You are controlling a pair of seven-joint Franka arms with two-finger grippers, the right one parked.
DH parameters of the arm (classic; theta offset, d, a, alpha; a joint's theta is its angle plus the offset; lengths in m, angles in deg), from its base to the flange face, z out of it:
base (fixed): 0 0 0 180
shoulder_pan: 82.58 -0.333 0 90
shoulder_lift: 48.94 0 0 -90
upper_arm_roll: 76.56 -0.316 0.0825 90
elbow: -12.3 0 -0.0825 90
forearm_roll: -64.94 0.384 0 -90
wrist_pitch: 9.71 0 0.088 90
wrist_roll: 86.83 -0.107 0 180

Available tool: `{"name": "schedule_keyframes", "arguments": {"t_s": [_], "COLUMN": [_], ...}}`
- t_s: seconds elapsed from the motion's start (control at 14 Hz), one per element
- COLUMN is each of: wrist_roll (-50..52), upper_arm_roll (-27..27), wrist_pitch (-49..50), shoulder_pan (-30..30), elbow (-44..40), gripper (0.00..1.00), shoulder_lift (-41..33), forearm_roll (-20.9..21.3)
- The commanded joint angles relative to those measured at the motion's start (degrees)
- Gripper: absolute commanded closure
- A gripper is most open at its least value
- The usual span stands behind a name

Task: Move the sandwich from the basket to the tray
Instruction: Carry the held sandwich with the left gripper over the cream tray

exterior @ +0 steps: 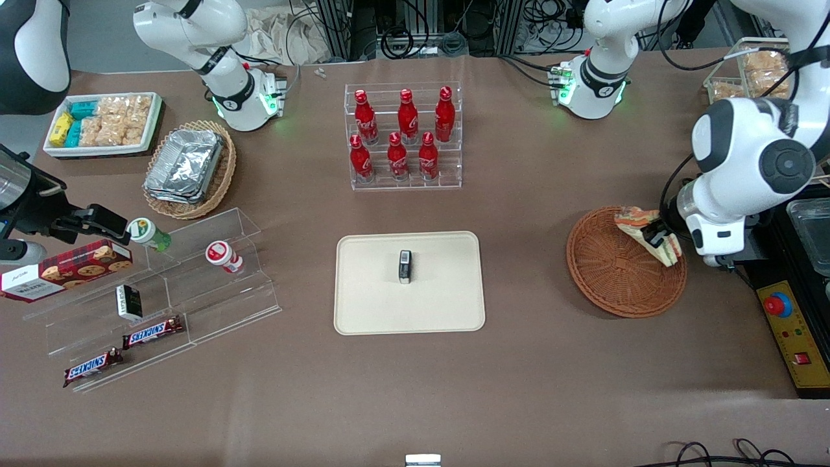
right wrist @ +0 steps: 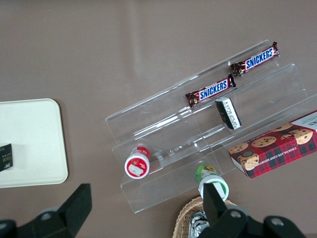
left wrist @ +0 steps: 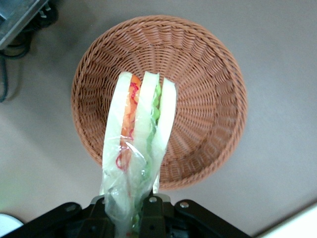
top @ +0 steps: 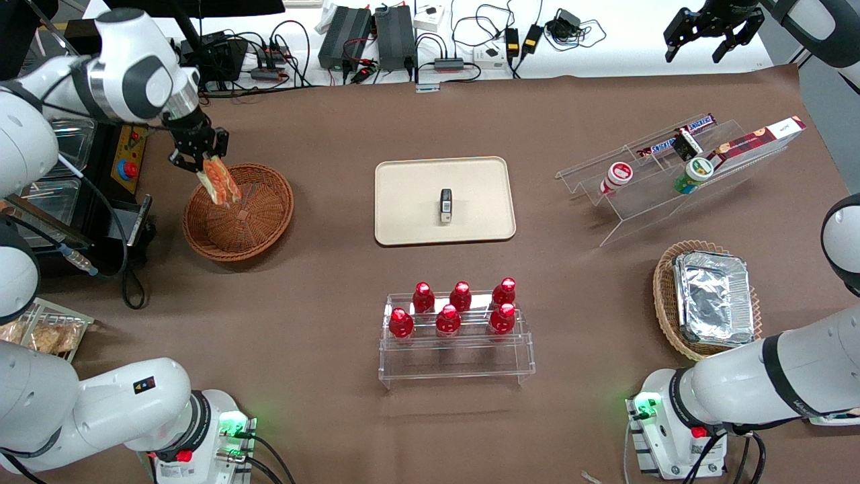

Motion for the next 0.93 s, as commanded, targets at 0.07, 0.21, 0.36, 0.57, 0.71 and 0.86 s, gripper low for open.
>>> {"name": "schedule_keyframes", "arguments": {"t_s": [0.07, 0.21, 0.36, 0.57, 0.71, 0.86], "wrist_roll": [-9.24, -11.81, -12.08, -12.08, -12.17, -11.04], "upper_arm_roll": [1.26, 3.09, 8.79, 16.71, 18.31, 18.14], "wrist_pitch": [10.25, 12.37, 12.38, 12.21, 11.86, 11.68], "shoulder_pan": [0.07, 0.07, 0.07, 0.42, 4.35, 11.64], "elbow": [-9.2, -13.25, -14.58, -19.14, -23.35, -26.96], "gripper": [1.0, 1.0, 1.0, 1.0, 1.0, 1.0], "shoulder_lift": [0.43, 1.31, 2.1, 7.18, 12.44, 18.42], "forearm_roll": [-2.52, -5.35, -4.66, -4.65, -2.21, 5.51]}}
